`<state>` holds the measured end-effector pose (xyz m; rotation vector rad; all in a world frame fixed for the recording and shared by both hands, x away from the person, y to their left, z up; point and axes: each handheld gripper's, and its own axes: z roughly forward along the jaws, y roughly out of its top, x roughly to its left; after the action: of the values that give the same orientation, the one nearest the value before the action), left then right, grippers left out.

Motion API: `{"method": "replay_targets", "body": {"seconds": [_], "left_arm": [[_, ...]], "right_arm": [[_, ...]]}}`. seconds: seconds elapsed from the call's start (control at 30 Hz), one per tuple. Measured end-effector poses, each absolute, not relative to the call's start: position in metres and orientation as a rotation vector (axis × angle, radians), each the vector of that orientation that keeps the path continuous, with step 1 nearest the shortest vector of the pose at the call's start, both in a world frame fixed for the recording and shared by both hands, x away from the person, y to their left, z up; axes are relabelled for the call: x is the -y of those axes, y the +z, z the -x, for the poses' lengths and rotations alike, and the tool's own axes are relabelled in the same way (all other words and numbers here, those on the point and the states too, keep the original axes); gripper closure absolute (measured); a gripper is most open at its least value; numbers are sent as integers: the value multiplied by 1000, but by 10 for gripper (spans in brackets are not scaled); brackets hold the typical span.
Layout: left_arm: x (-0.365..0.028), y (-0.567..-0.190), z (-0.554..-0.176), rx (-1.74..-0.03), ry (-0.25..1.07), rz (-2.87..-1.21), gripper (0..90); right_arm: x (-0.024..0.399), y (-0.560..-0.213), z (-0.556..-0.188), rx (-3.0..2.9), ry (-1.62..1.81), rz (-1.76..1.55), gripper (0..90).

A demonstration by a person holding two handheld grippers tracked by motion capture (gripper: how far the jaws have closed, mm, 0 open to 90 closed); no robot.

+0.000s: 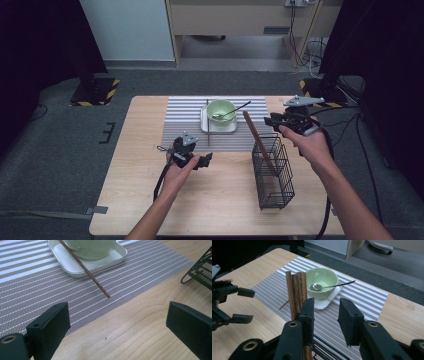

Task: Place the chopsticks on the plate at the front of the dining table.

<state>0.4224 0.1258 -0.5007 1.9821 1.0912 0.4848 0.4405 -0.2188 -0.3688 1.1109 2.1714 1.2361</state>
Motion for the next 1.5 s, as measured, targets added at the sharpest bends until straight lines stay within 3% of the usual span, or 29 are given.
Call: {"method": "replay_targets", "body": {"seconds": [0.27,0.5,0.7,1.5], "left_arm": [[-131,-503,-421,-1093,484,-1985,49],[-135,-505,-420,-1104,485,-1994,49],[-137,-508,-418,-1101,480,-1997,50],[-139,-518,-415,-1104,450,-2011,57]], "right_arm": [[205,-369,-440,-2200,1270,-1060,741],[194,-371,-439,-2191,1304,-1046,628],[181,-376,-439,-2185,1285,-1027,585],[160,-391,-444,-2184,1195,-966,759]]}}
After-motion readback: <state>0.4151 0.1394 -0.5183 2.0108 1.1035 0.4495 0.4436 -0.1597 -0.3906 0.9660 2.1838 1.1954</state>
